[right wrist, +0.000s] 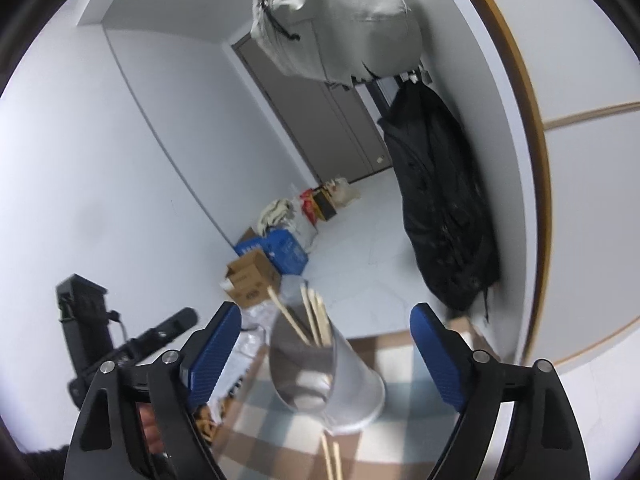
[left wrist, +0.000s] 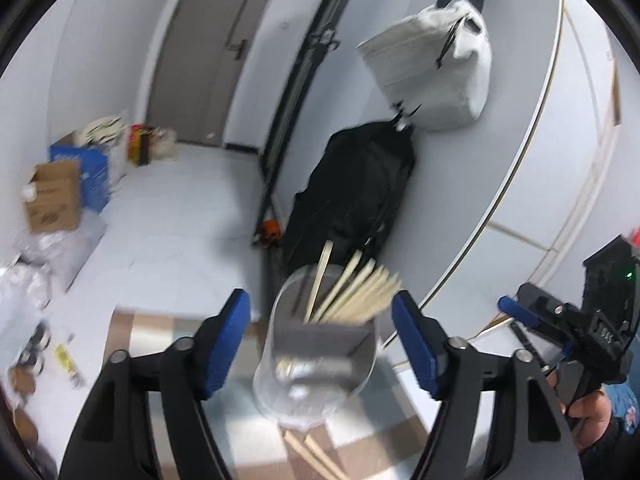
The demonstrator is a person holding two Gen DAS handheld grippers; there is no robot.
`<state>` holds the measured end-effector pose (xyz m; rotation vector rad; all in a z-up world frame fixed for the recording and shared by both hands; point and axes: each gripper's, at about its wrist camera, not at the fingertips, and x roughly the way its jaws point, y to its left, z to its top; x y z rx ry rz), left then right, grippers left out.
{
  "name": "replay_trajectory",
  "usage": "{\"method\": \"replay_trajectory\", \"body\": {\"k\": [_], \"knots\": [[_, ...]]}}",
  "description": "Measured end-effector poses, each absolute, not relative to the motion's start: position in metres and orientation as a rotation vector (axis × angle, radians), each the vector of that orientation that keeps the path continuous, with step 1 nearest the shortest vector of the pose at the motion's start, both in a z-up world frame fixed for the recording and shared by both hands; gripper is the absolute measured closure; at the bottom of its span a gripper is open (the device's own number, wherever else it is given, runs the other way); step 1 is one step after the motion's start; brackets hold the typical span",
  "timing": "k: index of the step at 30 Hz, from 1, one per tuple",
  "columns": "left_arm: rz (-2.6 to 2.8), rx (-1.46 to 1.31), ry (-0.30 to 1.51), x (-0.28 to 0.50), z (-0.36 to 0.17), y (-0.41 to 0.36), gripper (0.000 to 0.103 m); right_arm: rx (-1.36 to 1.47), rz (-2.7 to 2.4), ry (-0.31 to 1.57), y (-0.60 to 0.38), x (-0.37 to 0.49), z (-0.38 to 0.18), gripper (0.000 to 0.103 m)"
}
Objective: Organize utensils
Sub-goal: 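Open both tools to drop the sticks into the holder, then lower both open tools toward the last sticks on the mat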
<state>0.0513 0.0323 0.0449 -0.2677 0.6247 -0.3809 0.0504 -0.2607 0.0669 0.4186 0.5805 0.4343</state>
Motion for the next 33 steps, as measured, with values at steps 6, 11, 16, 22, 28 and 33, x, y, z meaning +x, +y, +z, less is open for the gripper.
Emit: {"method": "replay_trajectory", "body": {"k": [6, 11, 16, 22, 28, 33], "knots": [[-0.250, -0.237, 0.815, 0.037, -0.012, 0.011, 0.029, 0.354, 0.441, 0.632, -0.250, 0.031, 0.033, 0.005], [-0.143, -0.214, 0.976, 0.049, -0.062, -0.003, 0.029, 0.329, 0.434, 0.686, -0.249, 0.018, 0.012, 0.003], [-0.045, -0.202, 1.099, 0.067, -0.092, -0.012, 0.029, 0.362, 0.446, 0.683, -0.257, 0.011, 0.010, 0.003], [0.049, -0.172, 1.204, 0.081, -0.113, -0.014, 0.037, 0.379, 0.429, 0.704, -0.267, 0.011, 0.007, 0.003], [0.090, -0.158, 1.222, 0.090, -0.121, -0.013, 0.038, 0.425, 0.442, 0.707, -0.277, 0.009, 0.005, 0.003], [0.108, -0.120, 1.200, 0.093, -0.118, -0.018, 0.065, 0.428, 0.448, 0.715, -0.278, 0.009, 0.004, 0.003]]}}
